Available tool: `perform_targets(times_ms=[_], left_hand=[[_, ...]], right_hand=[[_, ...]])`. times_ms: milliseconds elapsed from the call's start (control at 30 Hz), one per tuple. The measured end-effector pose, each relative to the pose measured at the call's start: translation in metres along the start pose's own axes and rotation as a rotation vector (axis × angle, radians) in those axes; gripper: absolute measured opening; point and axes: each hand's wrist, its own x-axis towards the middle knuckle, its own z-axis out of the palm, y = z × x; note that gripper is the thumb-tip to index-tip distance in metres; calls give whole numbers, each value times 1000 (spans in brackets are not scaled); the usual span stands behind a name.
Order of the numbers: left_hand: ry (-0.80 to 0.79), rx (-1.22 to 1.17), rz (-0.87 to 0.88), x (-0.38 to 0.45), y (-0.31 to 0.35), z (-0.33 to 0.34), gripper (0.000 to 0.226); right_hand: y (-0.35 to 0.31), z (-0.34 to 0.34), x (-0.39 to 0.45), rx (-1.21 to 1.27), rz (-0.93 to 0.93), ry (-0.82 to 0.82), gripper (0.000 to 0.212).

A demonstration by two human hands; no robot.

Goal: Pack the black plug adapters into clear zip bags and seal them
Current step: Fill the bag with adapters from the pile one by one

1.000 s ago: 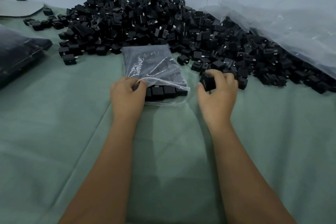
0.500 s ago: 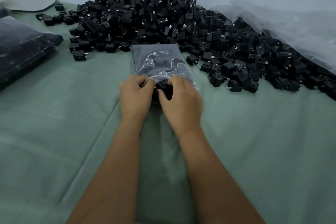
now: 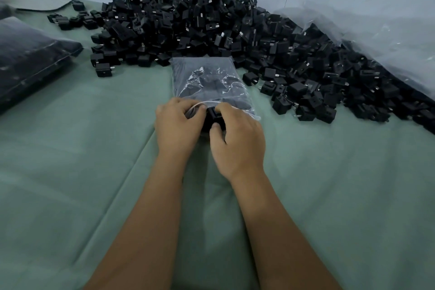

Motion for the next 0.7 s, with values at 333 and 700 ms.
perform_targets(times_ms=[333,700], left_hand=[[93,-129,-28,-6,8,-3,14],[217,-35,192,-11,15,1,20]], right_hand=[[2,2,-3,-183,-42,-198,39],[-5,11,32,-235,-92,-357,28]])
